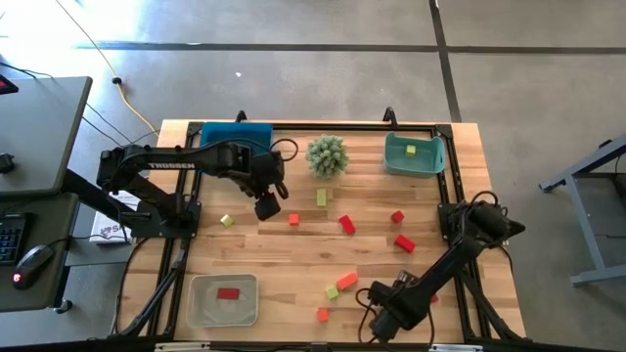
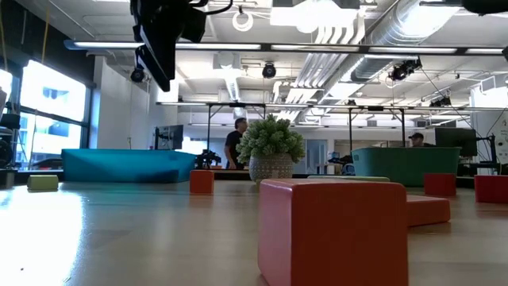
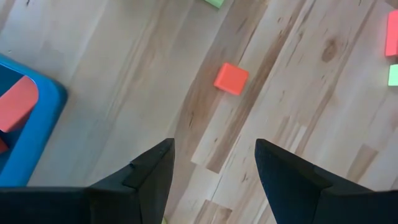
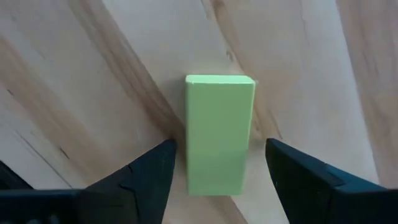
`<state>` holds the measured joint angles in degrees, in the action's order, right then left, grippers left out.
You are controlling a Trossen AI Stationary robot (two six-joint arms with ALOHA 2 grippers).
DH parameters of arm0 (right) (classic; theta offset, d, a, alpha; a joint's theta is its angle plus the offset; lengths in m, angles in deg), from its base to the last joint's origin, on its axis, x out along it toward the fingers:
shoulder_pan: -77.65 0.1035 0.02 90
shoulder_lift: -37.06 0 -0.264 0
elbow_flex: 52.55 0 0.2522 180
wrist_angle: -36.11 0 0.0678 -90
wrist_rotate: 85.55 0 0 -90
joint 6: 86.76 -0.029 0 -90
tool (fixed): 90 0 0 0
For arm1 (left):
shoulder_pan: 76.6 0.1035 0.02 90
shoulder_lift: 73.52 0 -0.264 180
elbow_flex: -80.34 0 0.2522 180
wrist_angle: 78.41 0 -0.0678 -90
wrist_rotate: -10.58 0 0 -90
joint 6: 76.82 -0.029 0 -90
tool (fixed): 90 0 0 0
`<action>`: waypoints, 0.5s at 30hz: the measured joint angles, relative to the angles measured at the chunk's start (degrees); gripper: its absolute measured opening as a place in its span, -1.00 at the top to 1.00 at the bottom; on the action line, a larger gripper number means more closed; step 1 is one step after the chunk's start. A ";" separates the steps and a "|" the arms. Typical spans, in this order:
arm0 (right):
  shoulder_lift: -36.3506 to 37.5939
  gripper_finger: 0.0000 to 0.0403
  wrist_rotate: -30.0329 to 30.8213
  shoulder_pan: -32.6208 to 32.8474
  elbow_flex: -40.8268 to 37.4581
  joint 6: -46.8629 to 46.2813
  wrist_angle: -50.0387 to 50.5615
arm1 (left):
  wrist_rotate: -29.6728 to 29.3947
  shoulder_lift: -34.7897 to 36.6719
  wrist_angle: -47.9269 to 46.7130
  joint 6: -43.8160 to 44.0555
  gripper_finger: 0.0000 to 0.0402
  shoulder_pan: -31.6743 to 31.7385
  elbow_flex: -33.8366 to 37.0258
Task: Sort & place blocks by color
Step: Put the light green block into the green bin
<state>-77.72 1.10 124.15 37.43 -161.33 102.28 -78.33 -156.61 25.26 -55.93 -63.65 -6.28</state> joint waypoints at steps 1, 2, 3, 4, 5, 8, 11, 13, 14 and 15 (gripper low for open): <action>-0.28 -0.15 -0.71 -0.13 0.03 -0.01 -0.25 | 0.00 0.00 0.00 0.00 -0.05 -0.08 0.00; -0.44 -0.11 -1.22 -0.31 0.07 0.00 -0.52 | 0.01 0.00 -0.01 0.00 -0.05 -0.18 0.00; -0.62 -0.05 -1.53 -0.48 0.07 -0.02 -0.82 | 0.00 0.00 -0.02 -0.04 -0.05 -0.28 0.00; -0.67 0.02 -1.79 -0.65 0.08 -0.26 -1.11 | 0.01 0.00 -0.02 -0.34 -0.05 -0.30 0.00; -0.70 0.10 -2.07 -0.85 0.09 -0.66 -1.26 | 0.02 0.00 -0.02 -0.79 -0.05 -0.30 0.00; -0.77 0.37 -3.29 -1.80 0.09 -1.75 -1.66 | 0.02 0.00 -0.04 -2.06 -0.05 -0.30 0.00; -0.81 0.53 -4.43 -3.01 0.05 -1.96 -1.76 | 0.01 0.00 -0.05 -3.45 -0.05 -0.30 0.00; -0.85 0.53 -5.48 -3.92 0.00 -2.07 -1.87 | 0.00 0.00 -0.07 -4.67 -0.05 -0.30 0.00; -0.87 0.53 -5.96 -4.38 -0.02 -2.13 -1.88 | 0.00 -0.02 -0.07 -5.39 -0.05 -0.30 0.00; -0.88 0.53 -6.40 -4.82 -0.02 -2.20 -1.90 | 0.00 -0.02 -0.07 -6.19 -0.05 -0.30 0.00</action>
<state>-78.60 -5.30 119.34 37.41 -163.53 100.38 -78.34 -156.63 25.20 -62.12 -63.96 -6.28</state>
